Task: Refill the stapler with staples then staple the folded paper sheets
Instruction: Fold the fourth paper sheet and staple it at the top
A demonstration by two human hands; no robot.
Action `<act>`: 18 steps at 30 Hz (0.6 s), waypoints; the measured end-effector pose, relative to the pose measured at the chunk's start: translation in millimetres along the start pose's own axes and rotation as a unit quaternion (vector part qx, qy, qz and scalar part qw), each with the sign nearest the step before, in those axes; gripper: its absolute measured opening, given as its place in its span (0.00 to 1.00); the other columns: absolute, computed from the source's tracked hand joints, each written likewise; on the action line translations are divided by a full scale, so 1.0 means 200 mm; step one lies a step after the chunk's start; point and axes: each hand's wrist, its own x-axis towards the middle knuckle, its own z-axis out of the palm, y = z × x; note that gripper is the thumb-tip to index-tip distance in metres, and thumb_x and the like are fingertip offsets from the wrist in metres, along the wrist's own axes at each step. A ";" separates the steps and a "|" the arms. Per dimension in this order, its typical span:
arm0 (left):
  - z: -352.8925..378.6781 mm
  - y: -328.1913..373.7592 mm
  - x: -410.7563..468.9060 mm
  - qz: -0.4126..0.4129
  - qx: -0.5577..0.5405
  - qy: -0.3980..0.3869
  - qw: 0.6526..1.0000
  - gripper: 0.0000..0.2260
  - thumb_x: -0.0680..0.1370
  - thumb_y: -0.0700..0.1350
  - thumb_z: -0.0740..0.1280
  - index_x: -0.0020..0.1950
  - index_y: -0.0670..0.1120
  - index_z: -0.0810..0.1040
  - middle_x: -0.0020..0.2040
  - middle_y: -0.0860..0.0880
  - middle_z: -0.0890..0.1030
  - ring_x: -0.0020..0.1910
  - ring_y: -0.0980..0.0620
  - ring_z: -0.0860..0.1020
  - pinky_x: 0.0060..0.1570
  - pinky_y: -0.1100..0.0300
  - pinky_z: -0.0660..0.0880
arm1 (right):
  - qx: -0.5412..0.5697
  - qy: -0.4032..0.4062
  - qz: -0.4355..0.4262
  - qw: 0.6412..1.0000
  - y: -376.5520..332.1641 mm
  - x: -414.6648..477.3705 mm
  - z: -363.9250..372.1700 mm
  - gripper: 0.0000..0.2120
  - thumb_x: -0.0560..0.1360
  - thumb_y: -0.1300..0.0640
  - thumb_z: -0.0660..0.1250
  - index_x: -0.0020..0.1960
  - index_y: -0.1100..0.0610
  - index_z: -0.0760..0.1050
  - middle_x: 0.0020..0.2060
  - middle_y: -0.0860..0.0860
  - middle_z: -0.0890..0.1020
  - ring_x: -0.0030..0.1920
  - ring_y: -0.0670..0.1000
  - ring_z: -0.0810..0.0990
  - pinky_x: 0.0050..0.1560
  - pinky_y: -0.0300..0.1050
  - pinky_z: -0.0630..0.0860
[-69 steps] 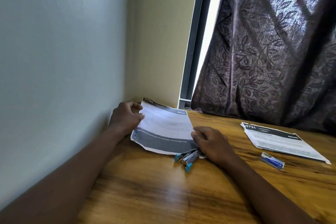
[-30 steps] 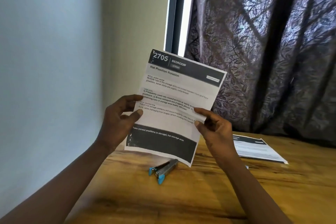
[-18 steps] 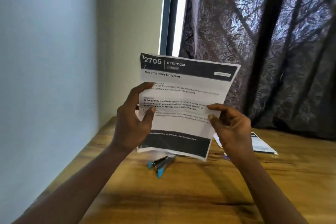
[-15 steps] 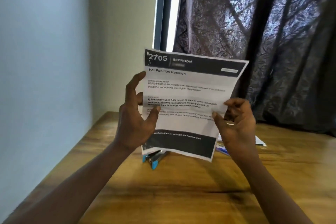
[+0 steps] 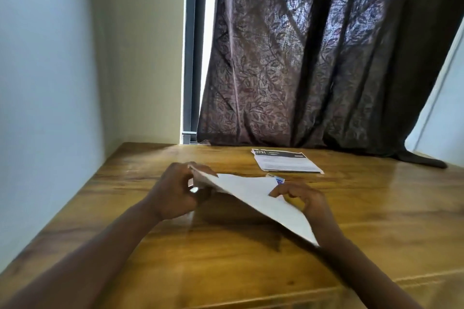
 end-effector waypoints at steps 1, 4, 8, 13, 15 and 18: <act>0.00 -0.02 -0.03 -0.031 0.012 -0.022 0.999 0.18 0.72 0.42 0.77 0.53 0.64 0.84 0.52 0.62 0.86 0.53 0.57 0.85 0.50 0.56 0.83 | -0.010 -0.020 -0.006 1.000 0.01 -0.02 0.01 0.14 0.66 0.45 0.72 0.52 0.38 0.81 0.54 0.31 0.81 0.58 0.36 0.78 0.56 0.37 0.75; 0.00 -0.05 -0.07 -0.110 0.045 -0.070 0.990 0.15 0.71 0.51 0.76 0.55 0.63 0.83 0.55 0.63 0.85 0.56 0.62 0.83 0.56 0.54 0.82 | 0.033 -0.068 0.050 0.996 -0.03 -0.05 0.01 0.12 0.74 0.48 0.74 0.58 0.45 0.82 0.51 0.40 0.85 0.52 0.42 0.83 0.51 0.49 0.82; 0.00 -0.03 -0.07 -0.158 0.072 -0.117 0.978 0.24 0.66 0.61 0.72 0.62 0.58 0.81 0.60 0.61 0.84 0.59 0.60 0.81 0.60 0.49 0.80 | 0.057 -0.089 0.108 0.989 -0.01 -0.04 0.04 0.11 0.75 0.45 0.73 0.55 0.47 0.82 0.47 0.47 0.86 0.48 0.45 0.84 0.47 0.54 0.83; 0.00 -0.04 -0.05 -0.196 0.053 -0.119 0.972 0.16 0.71 0.56 0.77 0.58 0.60 0.83 0.58 0.62 0.84 0.57 0.62 0.82 0.58 0.55 0.81 | 0.127 -0.067 0.188 0.972 0.04 0.02 0.06 0.13 0.72 0.50 0.77 0.55 0.44 0.80 0.52 0.44 0.87 0.50 0.40 0.84 0.55 0.44 0.81; 0.00 -0.02 -0.04 -0.200 0.034 -0.114 0.972 0.09 0.76 0.53 0.75 0.53 0.65 0.81 0.54 0.66 0.83 0.55 0.64 0.83 0.55 0.60 0.81 | 0.160 -0.061 0.193 0.966 0.05 0.05 0.06 0.15 0.72 0.52 0.78 0.57 0.46 0.80 0.53 0.45 0.86 0.52 0.42 0.84 0.57 0.44 0.81; 0.01 -0.01 -0.03 -0.204 0.052 -0.078 0.974 0.04 0.79 0.55 0.70 0.53 0.64 0.83 0.51 0.66 0.84 0.48 0.66 0.84 0.51 0.61 0.82 | 0.199 -0.071 0.219 0.952 0.08 0.10 0.08 0.16 0.74 0.52 0.75 0.60 0.53 0.81 0.54 0.47 0.87 0.54 0.47 0.85 0.60 0.52 0.81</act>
